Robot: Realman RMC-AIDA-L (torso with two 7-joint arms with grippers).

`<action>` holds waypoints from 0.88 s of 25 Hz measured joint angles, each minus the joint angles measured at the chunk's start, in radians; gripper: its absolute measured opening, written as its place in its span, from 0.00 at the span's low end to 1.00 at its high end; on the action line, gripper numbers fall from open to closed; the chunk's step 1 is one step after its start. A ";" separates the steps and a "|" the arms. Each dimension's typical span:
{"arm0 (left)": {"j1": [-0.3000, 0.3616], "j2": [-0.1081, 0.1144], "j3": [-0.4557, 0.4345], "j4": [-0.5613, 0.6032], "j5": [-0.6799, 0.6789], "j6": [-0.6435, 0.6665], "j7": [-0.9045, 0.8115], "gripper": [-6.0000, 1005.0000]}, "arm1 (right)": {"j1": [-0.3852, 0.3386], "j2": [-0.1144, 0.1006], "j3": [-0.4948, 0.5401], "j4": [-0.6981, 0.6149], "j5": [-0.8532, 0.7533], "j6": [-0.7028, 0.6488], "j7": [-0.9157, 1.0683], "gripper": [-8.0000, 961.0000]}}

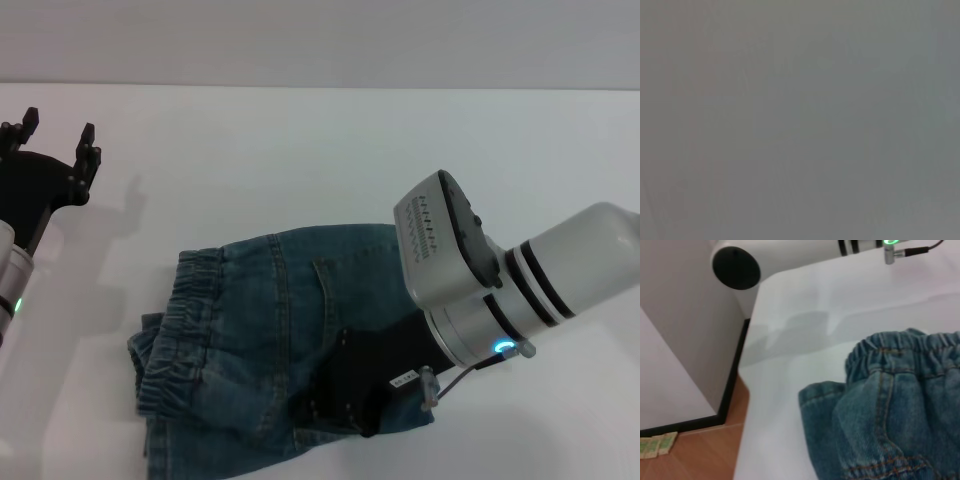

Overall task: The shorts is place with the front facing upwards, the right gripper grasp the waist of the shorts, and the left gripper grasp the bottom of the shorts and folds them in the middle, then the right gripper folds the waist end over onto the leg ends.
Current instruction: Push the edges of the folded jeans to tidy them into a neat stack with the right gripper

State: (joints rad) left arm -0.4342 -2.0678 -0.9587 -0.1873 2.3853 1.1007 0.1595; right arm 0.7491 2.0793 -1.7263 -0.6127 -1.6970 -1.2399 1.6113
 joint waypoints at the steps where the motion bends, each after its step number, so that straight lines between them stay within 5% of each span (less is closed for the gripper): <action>1: 0.000 0.000 0.000 -0.001 0.000 -0.002 0.000 0.62 | 0.004 0.000 0.000 0.004 0.000 0.005 0.000 0.01; 22: 0.000 0.000 -0.005 0.004 -0.002 -0.007 0.000 0.62 | 0.057 0.003 -0.001 0.016 0.002 0.141 -0.010 0.01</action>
State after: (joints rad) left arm -0.4340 -2.0677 -0.9641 -0.1836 2.3837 1.0936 0.1595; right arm 0.8059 2.0826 -1.7275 -0.5966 -1.6954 -1.0985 1.6015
